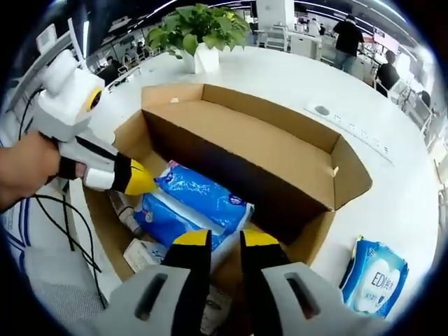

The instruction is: Operate the shoe box by opening the lid, removing the specified soft item, and placing it in the target area until the item is outside and the box remains undamaged.

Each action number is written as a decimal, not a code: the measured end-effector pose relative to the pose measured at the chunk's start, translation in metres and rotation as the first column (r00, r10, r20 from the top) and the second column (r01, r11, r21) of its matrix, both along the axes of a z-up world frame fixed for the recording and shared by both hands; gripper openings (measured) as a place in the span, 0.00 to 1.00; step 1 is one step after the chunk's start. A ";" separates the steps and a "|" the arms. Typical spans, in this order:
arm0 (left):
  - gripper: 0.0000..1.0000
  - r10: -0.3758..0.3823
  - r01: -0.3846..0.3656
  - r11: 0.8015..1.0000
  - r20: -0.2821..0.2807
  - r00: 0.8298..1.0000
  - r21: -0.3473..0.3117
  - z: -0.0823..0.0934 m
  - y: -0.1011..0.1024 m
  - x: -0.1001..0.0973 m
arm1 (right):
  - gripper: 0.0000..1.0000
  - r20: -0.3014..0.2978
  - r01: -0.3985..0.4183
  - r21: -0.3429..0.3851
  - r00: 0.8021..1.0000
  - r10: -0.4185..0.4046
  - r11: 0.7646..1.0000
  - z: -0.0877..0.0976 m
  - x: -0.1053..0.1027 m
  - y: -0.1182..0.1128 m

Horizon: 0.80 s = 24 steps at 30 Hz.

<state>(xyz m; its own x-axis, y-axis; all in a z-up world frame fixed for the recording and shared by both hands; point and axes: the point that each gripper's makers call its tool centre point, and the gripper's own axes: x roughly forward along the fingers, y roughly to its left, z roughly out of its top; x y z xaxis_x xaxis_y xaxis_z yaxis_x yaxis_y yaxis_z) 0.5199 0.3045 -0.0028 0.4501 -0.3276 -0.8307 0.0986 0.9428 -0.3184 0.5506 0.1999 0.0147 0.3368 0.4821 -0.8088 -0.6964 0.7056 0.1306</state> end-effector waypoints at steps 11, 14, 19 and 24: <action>0.00 -0.002 0.002 1.000 -0.002 1.000 -0.007 -0.003 -0.002 0.000 | 0.09 -0.045 0.055 -0.007 0.997 -0.056 0.998 -0.007 0.004 -0.001; 0.00 0.001 -0.001 1.000 -0.004 1.000 -0.011 -0.003 -0.002 0.000 | 0.08 -0.050 0.046 -0.023 0.998 -0.048 0.999 -0.010 0.003 -0.001; 0.00 0.001 -0.001 1.000 -0.004 1.000 -0.013 -0.004 -0.002 0.001 | 0.06 -0.072 0.042 -0.042 0.996 -0.045 0.998 -0.016 0.001 -0.002; 0.00 -0.004 0.004 1.000 0.006 1.000 -0.017 -0.002 -0.003 0.002 | 0.01 -0.084 0.036 -0.051 0.996 -0.040 0.998 -0.016 0.000 -0.003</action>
